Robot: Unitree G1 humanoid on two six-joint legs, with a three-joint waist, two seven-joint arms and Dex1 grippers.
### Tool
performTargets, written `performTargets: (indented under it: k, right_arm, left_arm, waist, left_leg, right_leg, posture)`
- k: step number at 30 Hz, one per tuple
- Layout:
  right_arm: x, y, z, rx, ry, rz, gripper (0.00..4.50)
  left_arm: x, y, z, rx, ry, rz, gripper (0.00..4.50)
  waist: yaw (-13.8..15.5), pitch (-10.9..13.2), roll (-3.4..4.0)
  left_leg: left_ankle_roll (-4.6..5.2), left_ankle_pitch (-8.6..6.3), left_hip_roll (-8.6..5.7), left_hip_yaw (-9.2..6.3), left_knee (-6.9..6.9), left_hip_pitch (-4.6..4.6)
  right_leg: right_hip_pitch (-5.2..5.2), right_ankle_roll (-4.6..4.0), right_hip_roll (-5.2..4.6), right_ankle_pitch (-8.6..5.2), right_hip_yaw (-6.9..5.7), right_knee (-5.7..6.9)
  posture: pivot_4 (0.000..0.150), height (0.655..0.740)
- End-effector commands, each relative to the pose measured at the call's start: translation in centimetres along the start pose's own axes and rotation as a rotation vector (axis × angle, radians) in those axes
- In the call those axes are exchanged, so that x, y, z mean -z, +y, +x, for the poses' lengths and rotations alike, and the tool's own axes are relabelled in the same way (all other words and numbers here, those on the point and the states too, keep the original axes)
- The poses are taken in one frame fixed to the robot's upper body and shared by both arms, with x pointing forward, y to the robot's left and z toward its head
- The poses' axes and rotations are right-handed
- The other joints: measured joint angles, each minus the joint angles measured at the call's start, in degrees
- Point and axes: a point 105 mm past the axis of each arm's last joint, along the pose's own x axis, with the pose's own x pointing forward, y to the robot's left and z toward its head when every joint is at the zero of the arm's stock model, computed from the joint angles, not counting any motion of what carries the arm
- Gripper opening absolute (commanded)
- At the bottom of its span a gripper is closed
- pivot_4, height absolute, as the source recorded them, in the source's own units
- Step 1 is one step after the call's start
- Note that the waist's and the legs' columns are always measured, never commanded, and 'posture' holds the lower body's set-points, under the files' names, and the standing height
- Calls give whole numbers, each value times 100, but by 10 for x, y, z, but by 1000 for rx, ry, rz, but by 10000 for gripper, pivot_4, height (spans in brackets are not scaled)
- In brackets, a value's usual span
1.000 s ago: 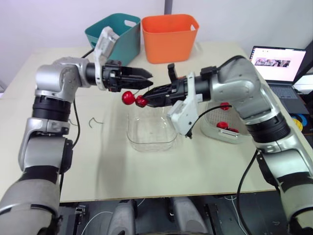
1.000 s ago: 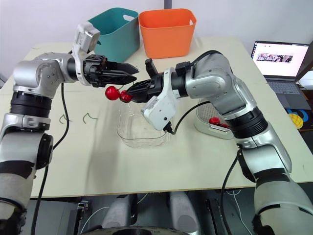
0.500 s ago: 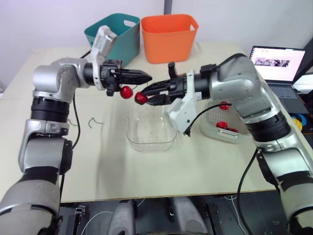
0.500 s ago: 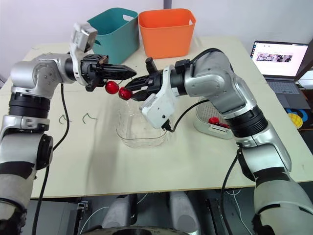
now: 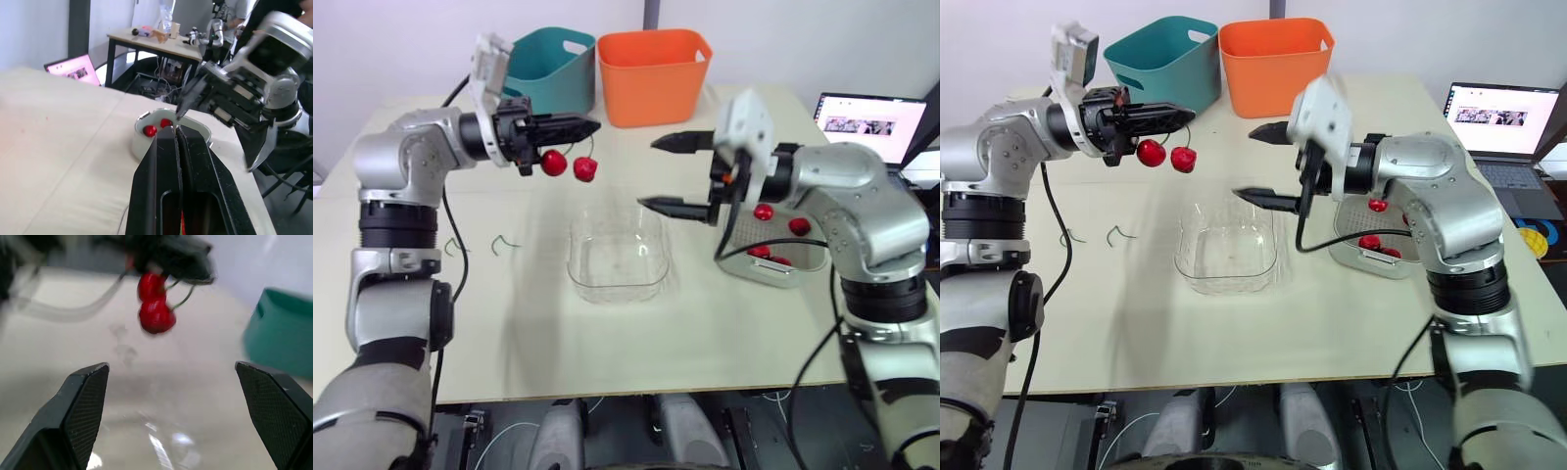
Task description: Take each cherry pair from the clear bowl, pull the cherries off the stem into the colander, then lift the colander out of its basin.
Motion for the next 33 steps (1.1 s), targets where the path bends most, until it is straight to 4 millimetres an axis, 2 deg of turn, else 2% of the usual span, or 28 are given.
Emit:
performTargets:
  k: [1, 7, 14, 17, 21, 26, 33]
  right_arm:
    - [-15, 10, 1, -32, -48, 202, 44366]
    - [-25, 17, 21, -94, -90, 387, 44366]
    - [-24, 15, 33, -80, -91, 452, 44366]
    - [-24, 13, 30, -69, -93, 443, 44366]
    - [-27, 13, 12, -75, -102, 398, 44366]
    - [-13, 6, -4, -18, -64, 376, 44366]
    - [-7, 2, -1, -14, -51, 379, 44366]
  left_arm:
    - [-19, -7, 3, 14, -45, 84, 0]
    - [-21, -15, 20, 70, -65, 102, 0]
    - [-24, -22, 29, 107, -84, 106, 0]
    - [-24, -22, 28, 101, -81, 111, 0]
    - [-24, -14, 18, 48, -72, 124, 0]
    - [-28, -16, 12, 50, -72, 120, 0]
    - [-26, -23, 11, 95, -60, 98, 0]
  waist:
    - [11, 0, 0]
    - [28, 0, 0]
    - [2, 0, 1]
    - [-16, 0, 1]
    - [-15, 0, 1]
    - [-14, 0, 1]
    - [-25, 0, 1]
  left_leg:
    - [0, 0, 0, -1, 0, 0]
    - [1, 0, -1, -1, 0, -3]
    - [1, -1, -2, -1, -2, -6]
    - [1, -1, -1, -1, -2, -6]
    - [1, -1, -1, -2, -3, -7]
    - [2, -1, -2, -1, -5, -7]
    - [2, -1, 0, -1, -7, -5]
  right_leg:
    - [0, 0, 0, 0, 0, 0]
    - [0, 1, -2, 0, -1, -2]
    - [-4, 2, -1, 0, -2, -6]
    - [-4, 2, -1, 0, -2, -7]
    - [-5, 2, -1, 0, -2, -7]
    - [-3, 3, -1, -1, -2, -12]
    - [-6, 4, 4, -1, -2, -12]
  posture:
    - [1500, 7400]
    - [1500, 7400]
    - [1500, 7400]
    - [1500, 7400]
    - [1500, 7400]
    - [1500, 7400]
    - [1500, 7400]
